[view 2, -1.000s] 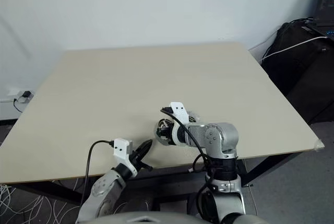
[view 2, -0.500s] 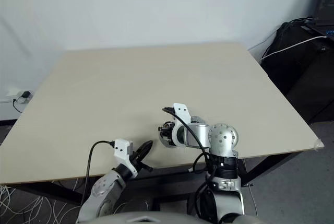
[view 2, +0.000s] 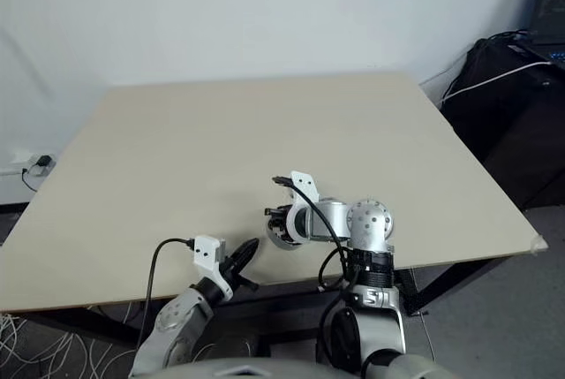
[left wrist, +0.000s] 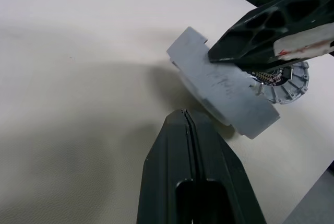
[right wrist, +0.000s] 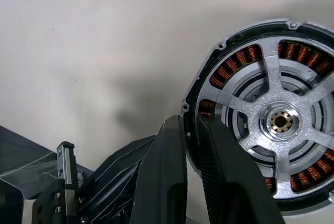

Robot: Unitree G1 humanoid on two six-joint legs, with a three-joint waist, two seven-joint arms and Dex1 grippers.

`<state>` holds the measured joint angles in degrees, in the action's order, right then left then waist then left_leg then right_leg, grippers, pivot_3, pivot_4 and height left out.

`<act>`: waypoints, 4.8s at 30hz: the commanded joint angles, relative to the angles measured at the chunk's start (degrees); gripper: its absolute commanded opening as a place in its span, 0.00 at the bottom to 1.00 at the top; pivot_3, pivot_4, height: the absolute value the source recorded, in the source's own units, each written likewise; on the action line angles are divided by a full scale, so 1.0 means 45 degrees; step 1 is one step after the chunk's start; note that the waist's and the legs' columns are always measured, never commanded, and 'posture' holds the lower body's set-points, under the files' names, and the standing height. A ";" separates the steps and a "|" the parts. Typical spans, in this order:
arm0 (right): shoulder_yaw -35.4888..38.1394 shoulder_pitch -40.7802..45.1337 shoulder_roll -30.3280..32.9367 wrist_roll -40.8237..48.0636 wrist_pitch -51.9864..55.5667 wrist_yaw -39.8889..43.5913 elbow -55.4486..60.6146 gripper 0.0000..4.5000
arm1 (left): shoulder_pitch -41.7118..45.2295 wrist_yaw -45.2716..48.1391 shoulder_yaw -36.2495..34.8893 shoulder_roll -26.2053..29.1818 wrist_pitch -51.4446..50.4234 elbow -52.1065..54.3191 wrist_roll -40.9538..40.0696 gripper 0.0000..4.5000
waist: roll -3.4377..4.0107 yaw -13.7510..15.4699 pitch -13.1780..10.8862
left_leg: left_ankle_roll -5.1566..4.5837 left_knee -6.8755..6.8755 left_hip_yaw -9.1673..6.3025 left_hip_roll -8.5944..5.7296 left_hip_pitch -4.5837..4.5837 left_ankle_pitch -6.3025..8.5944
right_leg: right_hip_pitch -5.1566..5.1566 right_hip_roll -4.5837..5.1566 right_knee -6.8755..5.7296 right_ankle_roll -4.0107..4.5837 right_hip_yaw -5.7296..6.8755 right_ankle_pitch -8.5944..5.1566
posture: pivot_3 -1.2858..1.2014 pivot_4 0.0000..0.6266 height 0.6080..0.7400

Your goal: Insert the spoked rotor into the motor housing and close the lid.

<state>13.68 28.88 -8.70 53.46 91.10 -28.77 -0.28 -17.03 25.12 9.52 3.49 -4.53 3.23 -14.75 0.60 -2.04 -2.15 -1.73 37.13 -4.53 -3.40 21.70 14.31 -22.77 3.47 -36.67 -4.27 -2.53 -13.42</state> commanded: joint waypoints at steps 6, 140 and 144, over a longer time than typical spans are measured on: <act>0.0043 0.0791 -0.1265 -0.1350 -0.0342 0.0954 -0.0081 0.66 | 0.0149 0.0067 -0.0098 -0.0058 0.0084 0.0154 -0.0196 0.00 | 0.0015 -0.0008 0.0002 | -0.0006 -0.0009 0.0004 -0.0001 0.0004 0.0001 | -0.0007 0.0004 0.0010 -0.0002 -0.0001 0.0001 | 0.52 0.00 1.00; -0.9072 -0.3737 0.3112 -1.4950 -1.4092 0.9838 0.0793 0.00 | -0.0030 0.0363 -0.0332 0.0392 -0.0669 0.0389 -0.0674 0.00 | -0.0013 0.0191 0.0185 | 0.0019 -0.0005 0.0016 0.0005 -0.0034 0.0042 | 0.0056 -0.0008 0.0107 -0.0025 -0.0018 0.0046 | 0.52 0.00 1.00; -0.9476 -0.3650 0.3235 -1.5093 -1.4352 1.0114 0.0300 0.00 | -0.0056 0.0364 -0.0344 0.0367 -0.0674 0.0394 -0.0679 0.00 | -0.0013 0.0198 0.0186 | 0.0016 -0.0006 0.0017 0.0004 -0.0033 0.0040 | 0.0056 -0.0007 0.0109 -0.0024 -0.0017 0.0046 | 0.52 0.00 1.00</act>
<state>-28.79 11.24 6.08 -14.13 27.81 16.31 1.41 -17.83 26.35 8.35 5.33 -8.06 3.40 -16.97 0.54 -1.15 -1.31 -1.65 37.10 -4.46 -3.38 21.55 14.48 -22.51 3.44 -36.18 -4.38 -2.61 -13.21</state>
